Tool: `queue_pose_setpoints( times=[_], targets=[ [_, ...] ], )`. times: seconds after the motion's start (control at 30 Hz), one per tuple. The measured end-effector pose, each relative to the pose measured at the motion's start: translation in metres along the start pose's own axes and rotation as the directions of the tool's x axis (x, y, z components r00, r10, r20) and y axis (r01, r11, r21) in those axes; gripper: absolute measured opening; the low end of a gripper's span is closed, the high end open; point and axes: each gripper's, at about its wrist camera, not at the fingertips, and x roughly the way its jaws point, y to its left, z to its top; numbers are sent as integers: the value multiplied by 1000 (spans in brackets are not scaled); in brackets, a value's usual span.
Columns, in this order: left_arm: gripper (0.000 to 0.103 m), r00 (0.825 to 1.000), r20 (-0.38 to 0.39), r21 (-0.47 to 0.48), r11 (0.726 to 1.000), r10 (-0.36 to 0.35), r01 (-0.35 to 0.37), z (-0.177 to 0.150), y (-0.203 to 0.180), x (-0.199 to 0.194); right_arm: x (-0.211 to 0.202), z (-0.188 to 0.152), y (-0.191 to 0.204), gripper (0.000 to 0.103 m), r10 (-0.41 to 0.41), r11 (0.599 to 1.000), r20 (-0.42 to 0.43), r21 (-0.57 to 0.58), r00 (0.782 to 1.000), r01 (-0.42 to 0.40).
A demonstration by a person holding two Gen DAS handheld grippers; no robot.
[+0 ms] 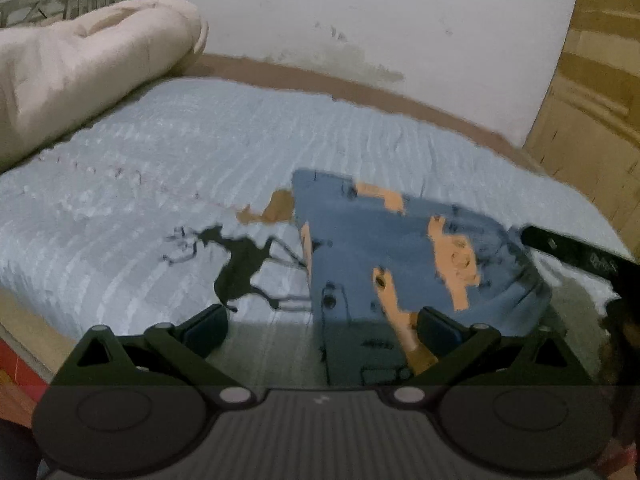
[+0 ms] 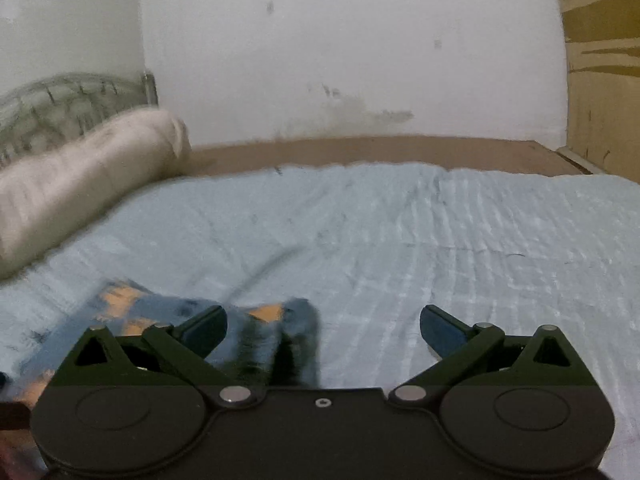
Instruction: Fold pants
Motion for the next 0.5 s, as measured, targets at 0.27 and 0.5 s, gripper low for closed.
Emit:
queue_pose_setpoints(
  times=[0.27,0.5],
  targets=[
    [102,1000,-4,75,997,8,-8,-9,-7,-8,-38,-60,6,102,-36,997,-31,-70,999,34],
    [102,997,55,-25,998,-52,53,15,1,-12,-49,-36,-10,102,77,997,27,-5,997,-77]
  ],
)
